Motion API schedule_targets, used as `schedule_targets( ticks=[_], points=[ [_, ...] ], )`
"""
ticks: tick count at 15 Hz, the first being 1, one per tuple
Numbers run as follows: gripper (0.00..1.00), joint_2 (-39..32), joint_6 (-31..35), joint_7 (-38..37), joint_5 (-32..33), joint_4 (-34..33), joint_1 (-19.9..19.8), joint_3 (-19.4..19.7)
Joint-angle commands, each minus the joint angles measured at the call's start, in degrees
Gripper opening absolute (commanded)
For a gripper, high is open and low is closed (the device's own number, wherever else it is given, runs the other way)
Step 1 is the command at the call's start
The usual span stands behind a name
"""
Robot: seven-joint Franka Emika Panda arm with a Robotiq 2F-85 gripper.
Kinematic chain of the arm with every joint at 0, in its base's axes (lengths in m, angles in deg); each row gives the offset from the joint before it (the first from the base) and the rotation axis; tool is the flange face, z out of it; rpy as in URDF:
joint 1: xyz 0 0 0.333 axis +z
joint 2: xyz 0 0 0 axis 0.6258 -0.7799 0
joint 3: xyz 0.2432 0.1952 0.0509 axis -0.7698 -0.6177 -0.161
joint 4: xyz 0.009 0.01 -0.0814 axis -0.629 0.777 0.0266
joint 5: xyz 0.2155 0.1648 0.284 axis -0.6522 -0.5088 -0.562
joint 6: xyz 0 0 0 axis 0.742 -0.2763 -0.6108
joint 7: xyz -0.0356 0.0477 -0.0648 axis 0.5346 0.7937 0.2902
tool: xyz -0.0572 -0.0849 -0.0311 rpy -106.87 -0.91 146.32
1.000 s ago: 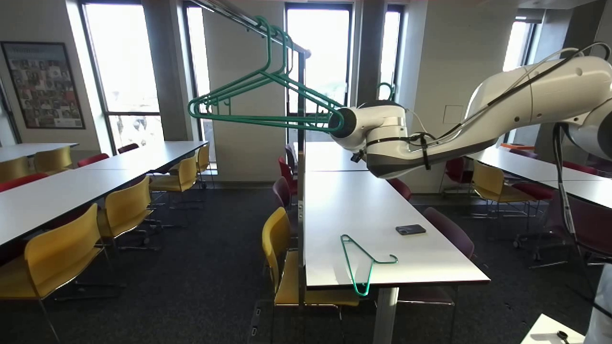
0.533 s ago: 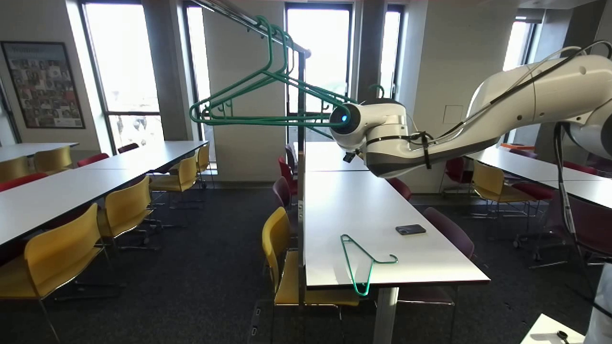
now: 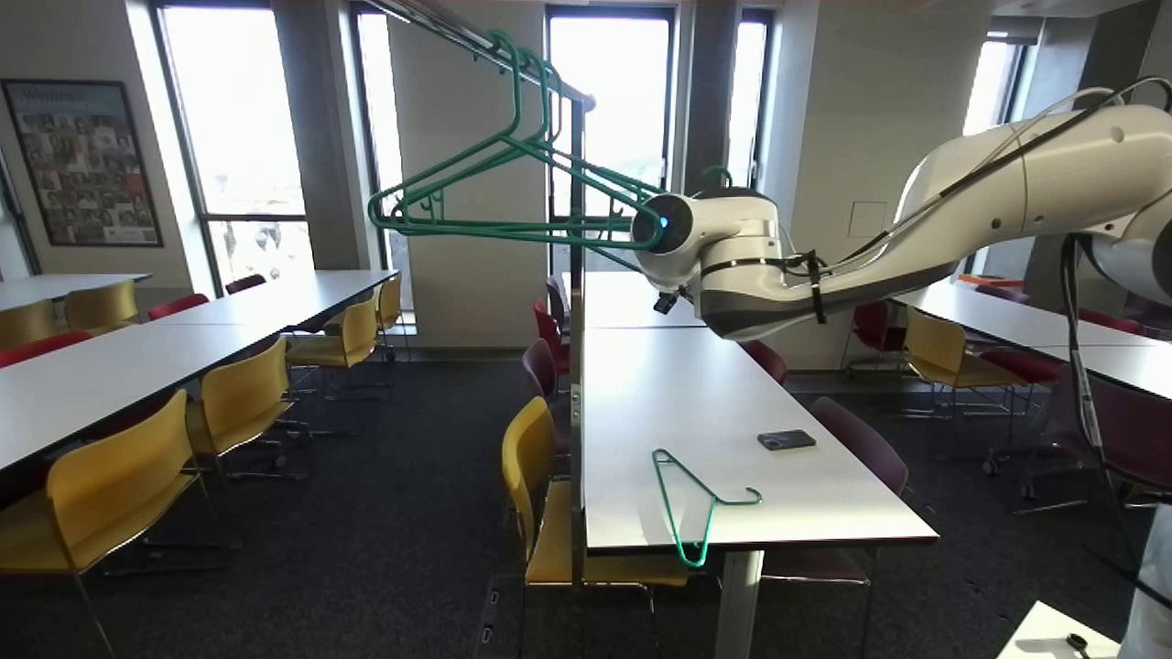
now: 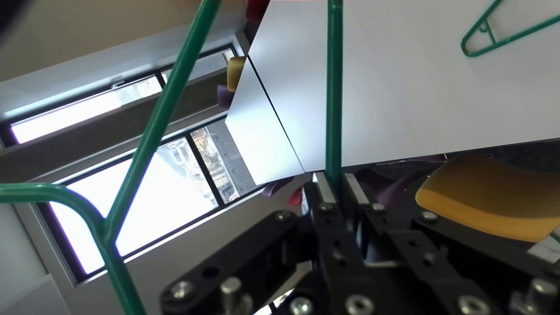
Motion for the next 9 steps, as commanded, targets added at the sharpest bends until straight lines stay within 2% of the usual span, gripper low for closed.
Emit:
schedule_targets(
  ticks=[1, 2, 3, 4, 6, 9],
  points=[
    [0.10, -0.1, -0.2, 0.1, -0.1, -0.3, 0.3, 0.2],
    [0.10, -0.1, -0.2, 0.1, -0.1, -0.3, 0.3, 0.2],
    [0.02, -0.1, -0.2, 0.1, -0.1, -0.3, 0.3, 0.2],
    [0.02, -0.3, -2.1, 0.5, 1.4, -0.7, 0.5, 0.2],
    [0.02, -0.7, -4.5, 2.4, 5.7, -3.2, 1.3, -0.1],
    [0.02, -1.8, -9.9, 9.5, 13.8, -9.7, 2.9, -0.8]
  ],
)
